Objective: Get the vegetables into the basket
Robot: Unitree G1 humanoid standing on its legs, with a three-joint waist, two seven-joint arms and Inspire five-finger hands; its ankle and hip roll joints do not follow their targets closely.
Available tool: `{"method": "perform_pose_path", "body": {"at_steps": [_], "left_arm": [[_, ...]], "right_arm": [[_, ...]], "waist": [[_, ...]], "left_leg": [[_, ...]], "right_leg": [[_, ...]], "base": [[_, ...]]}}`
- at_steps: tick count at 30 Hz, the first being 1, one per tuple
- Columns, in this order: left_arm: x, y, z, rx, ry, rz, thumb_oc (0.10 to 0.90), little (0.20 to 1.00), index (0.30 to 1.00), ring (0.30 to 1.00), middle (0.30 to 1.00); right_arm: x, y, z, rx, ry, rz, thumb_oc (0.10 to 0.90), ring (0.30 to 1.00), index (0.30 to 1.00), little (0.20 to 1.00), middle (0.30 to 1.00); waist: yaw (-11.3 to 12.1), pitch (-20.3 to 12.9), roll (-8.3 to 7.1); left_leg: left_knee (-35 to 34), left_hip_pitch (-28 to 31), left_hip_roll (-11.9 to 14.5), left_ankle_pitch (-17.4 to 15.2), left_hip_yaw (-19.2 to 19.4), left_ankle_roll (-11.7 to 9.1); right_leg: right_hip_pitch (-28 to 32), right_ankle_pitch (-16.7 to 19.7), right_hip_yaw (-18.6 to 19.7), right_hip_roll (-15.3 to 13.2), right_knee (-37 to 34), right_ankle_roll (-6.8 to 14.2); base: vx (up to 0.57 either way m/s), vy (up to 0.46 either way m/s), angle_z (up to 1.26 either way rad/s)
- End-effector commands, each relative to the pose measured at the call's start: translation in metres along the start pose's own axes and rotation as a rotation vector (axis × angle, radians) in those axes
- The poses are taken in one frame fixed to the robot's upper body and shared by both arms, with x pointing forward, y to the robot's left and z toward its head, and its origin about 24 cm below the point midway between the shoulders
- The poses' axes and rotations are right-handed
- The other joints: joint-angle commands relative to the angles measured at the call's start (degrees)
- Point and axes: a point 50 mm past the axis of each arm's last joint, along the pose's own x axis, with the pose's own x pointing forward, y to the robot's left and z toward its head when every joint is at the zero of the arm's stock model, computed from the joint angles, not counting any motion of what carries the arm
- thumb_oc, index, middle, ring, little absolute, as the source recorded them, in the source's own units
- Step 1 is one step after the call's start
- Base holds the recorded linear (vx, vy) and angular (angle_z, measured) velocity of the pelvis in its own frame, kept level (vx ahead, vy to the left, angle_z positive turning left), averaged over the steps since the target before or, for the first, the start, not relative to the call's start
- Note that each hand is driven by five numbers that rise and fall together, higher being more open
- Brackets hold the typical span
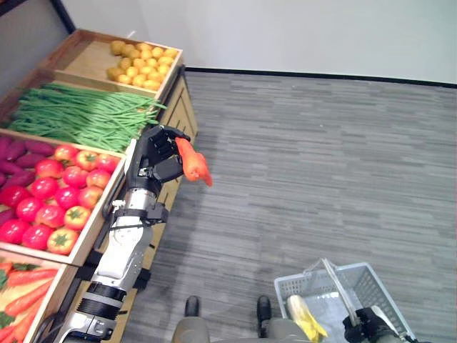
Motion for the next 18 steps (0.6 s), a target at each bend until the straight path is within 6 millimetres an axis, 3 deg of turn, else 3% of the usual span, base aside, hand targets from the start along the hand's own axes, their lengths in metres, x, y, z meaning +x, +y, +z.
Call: {"method": "perform_pose_path", "body": {"at_steps": [1,7,13,14,15,16,18], "left_arm": [[0.020,-0.006,0.065,0.020,-0.336,-0.083,0.400,0.300,0.300,0.300,0.300],[0.022,-0.014,0.061,0.011,-0.313,-0.140,0.400,0.300,0.300,0.300,0.300],[0.023,-0.027,0.055,-0.004,-0.273,-0.233,0.400,0.300,0.300,0.300,0.300],[0.023,-0.034,0.052,-0.020,-0.254,-0.276,0.400,0.300,0.300,0.300,0.300],[0.023,-0.034,0.052,-0.020,-0.254,-0.276,0.400,0.300,0.300,0.300,0.300],[0.022,-0.040,0.049,-0.027,-0.232,-0.313,0.400,0.300,0.300,0.300,0.300],[0.021,-0.044,0.047,-0.033,-0.220,-0.333,0.400,0.300,0.300,0.300,0.300]], "right_arm": [[0.003,-0.025,0.021,-0.002,-0.117,-0.086,0.400,0.300,0.300,0.300,0.300],[0.006,-0.053,0.073,0.093,-0.291,-0.184,0.400,0.300,0.300,0.300,0.300],[0.003,-0.100,0.110,0.041,-0.379,-0.298,0.400,0.300,0.300,0.300,0.300],[-0.002,-0.116,0.130,0.030,-0.442,-0.339,0.400,0.300,0.300,0.300,0.300],[-0.002,-0.116,0.130,0.030,-0.442,-0.339,0.400,0.300,0.300,0.300,0.300],[-0.014,-0.129,0.162,-0.002,-0.573,-0.375,0.400,0.300,0.300,0.300,0.300],[-0.019,-0.133,0.174,-0.013,-0.620,-0.386,0.400,0.300,0.300,0.300,0.300]], "waist": [[0.3,-1.5,-4.46],[0.9,-2.5,-5.77],[2.4,-3.5,-7.10],[2.5,-3.9,-7.15],[2.4,-3.9,-7.12],[2.2,-4.2,-7.25],[2.1,-4.5,-7.27]], "left_leg": [[-0.3,0.2,-2.3,1.1,3.7,-1.5],[-3.0,3.1,-4.1,0.2,8.6,0.1],[-5.9,5.5,-4.3,0.4,11.0,0.4],[-6.0,5.8,-4.3,0.5,11.0,0.3],[-6.0,5.9,-4.2,0.5,11.0,0.3],[-6.0,6.0,-4.1,0.4,11.2,0.1],[-6.0,6.2,-4.0,0.4,11.3,0.0]], "right_leg": [[2.4,-1.8,0.0,-6.0,1.9,5.5],[0.7,1.2,2.4,-8.3,1.3,8.1],[0.4,4.0,0.0,-9.2,0.0,9.6],[0.8,4.2,-0.5,-9.2,-1.0,9.6],[0.8,4.2,-0.5,-9.2,-1.0,9.6],[1.1,4.5,-0.7,-9.3,-2.2,9.5],[1.4,4.6,-0.9,-9.2,-2.9,9.4]], "base": [[0.11,0.235,-0.29],[0.03,0.168,-0.38],[0.00,0.040,-0.20],[0.00,0.006,0.07],[-0.01,-0.002,0.05],[0.00,0.000,0.00],[-0.01,-0.032,0.02]]}}
